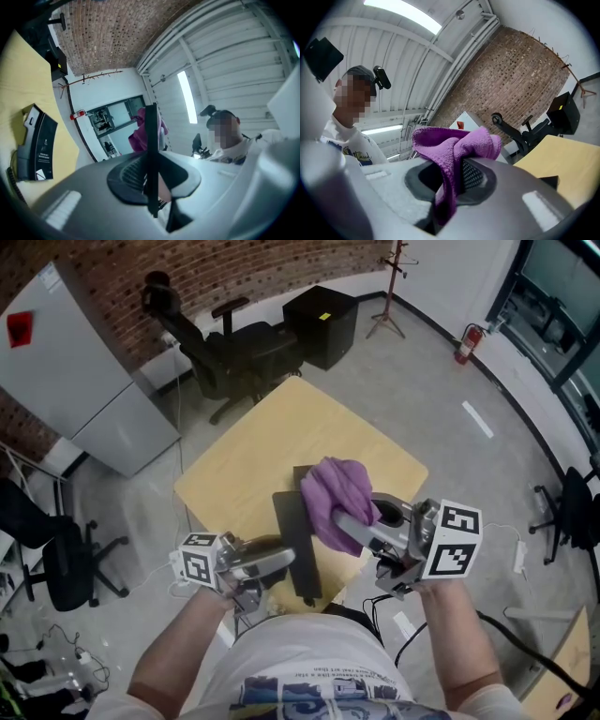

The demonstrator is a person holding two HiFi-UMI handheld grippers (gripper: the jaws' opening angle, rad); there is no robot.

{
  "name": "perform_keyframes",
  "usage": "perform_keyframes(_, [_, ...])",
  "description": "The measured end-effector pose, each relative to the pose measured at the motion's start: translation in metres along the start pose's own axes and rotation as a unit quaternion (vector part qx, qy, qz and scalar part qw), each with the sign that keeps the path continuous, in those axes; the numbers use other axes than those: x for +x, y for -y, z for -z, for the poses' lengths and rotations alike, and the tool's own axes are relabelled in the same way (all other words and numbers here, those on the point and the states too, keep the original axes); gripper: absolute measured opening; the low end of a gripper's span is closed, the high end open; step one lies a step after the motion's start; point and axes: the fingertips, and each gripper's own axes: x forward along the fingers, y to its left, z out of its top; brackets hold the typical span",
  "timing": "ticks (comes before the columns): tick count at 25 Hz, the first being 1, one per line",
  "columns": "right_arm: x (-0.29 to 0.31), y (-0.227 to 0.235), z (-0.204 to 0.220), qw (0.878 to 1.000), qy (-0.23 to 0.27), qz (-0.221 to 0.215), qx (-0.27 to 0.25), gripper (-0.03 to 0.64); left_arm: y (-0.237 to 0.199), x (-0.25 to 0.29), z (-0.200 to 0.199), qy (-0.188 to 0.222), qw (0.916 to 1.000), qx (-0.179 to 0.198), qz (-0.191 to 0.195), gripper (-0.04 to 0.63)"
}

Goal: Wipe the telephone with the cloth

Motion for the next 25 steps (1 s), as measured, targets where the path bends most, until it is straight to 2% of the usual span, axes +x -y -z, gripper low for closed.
perform_keyframes(13, [-0.002, -0.022, 0.082, 0.997, -0.039, 0.047, 0.048, 0.044, -0.008, -0.024, -0.011, 0.007, 0.9998, -0.02, 0.004, 0.079])
perform_keyframes(25, [-0.026, -0.038, 0.158, 0.986, -0.057, 0.133, 0.083, 0.044, -0.027, -0.03, -0.019, -0.007, 0.9991, -0.042, 0.005, 0.08])
